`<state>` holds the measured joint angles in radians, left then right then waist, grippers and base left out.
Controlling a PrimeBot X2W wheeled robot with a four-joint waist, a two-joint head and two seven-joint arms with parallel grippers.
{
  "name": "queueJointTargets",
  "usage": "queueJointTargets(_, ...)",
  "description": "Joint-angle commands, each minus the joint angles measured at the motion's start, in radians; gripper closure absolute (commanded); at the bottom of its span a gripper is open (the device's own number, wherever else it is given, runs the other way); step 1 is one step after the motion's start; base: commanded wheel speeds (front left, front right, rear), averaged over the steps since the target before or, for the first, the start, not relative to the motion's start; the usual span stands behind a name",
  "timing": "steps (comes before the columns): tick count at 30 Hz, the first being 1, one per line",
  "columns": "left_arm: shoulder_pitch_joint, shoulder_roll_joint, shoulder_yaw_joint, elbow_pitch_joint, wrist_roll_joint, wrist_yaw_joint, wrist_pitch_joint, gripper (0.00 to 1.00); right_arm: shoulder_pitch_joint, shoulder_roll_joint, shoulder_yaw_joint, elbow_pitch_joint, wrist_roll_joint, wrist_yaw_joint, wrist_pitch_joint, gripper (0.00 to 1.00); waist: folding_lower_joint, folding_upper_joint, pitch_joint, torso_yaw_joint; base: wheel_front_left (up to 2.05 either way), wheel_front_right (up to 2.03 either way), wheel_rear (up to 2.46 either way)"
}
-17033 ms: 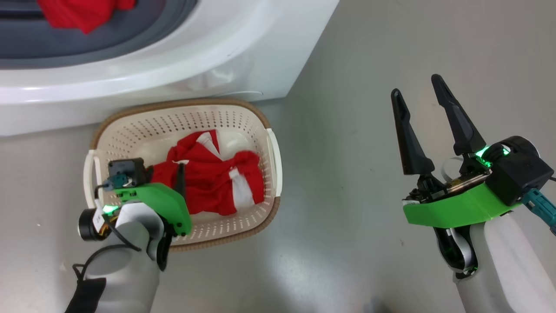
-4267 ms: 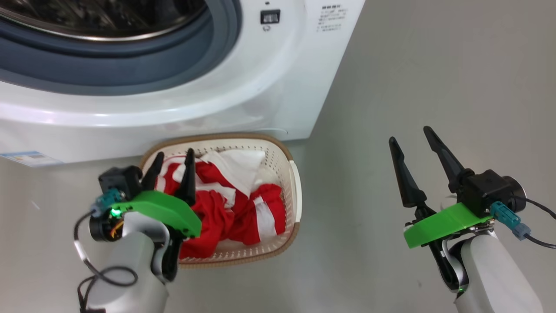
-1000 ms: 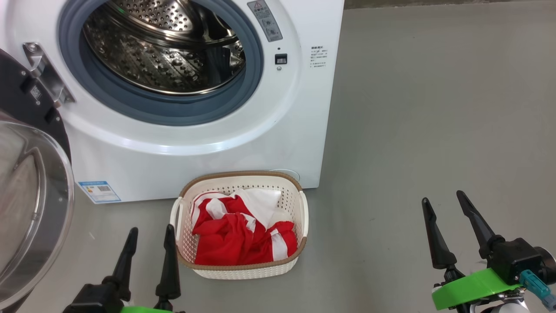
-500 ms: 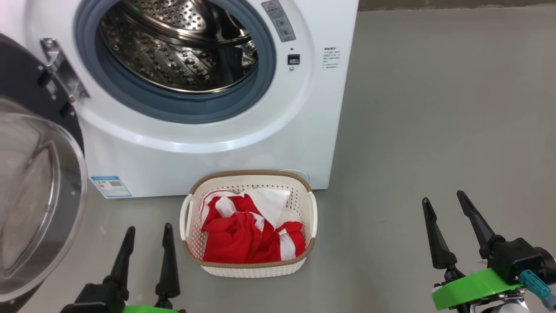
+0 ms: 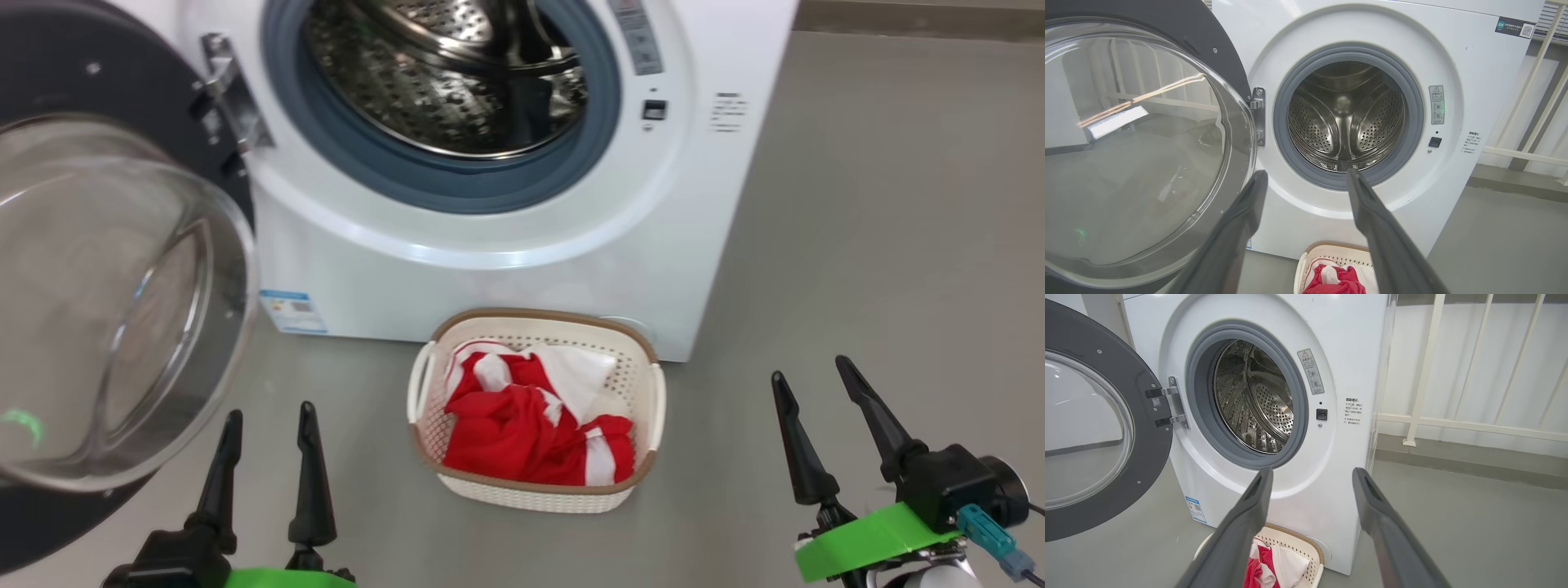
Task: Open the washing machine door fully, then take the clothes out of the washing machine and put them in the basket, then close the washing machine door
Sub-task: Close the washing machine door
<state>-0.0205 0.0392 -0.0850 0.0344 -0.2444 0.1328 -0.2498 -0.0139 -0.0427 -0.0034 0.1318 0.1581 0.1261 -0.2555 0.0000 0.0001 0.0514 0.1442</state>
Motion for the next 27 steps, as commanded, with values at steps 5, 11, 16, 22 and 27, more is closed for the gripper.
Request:
queueJointTargets(5, -0.016, 0.011, 0.024, -0.032, 0.012, 0.02, -0.012, 0.0, -0.06, -0.008, 0.038, -0.03, -0.004, 0.005, -0.006, 0.0, 0.0, -0.0001, 0.013, 0.1, 0.0, 0.0, 0.0)
queueJointTargets(11, -0.011, 0.011, 0.021, -0.034, 0.013, 0.034, -0.012, 0.0, -0.068, -0.008, 0.053, -0.032, -0.006, 0.005, -0.006, 0.0, 0.0, -0.0001, 0.019, 0.172, 0.0, 0.0, 0.0)
queueJointTargets(16, -0.008, 0.011, 0.026, -0.038, 0.013, 0.043, -0.012, 0.0, -0.079, -0.008, 0.061, -0.033, -0.01, 0.005, -0.006, 0.0, 0.0, -0.0001, 0.03, 0.227, 0.0, 0.0, 0.0)
queueJointTargets(22, -0.007, 0.011, 0.029, -0.056, 0.016, 0.064, -0.012, 0.0, -0.092, -0.008, 0.067, -0.041, -0.011, 0.005, -0.006, 0.0, 0.0, -0.0001, 0.044, 0.277, 0.0, 0.0, 0.0)
queueJointTargets(27, -0.009, 0.011, 0.034, -0.069, 0.024, 0.077, -0.012, 0.0, -0.102, -0.008, 0.082, -0.046, 0.001, 0.005, -0.006, 0.0, 0.0, -0.0001, 0.047, 0.308, 0.0, 0.0, 0.0)
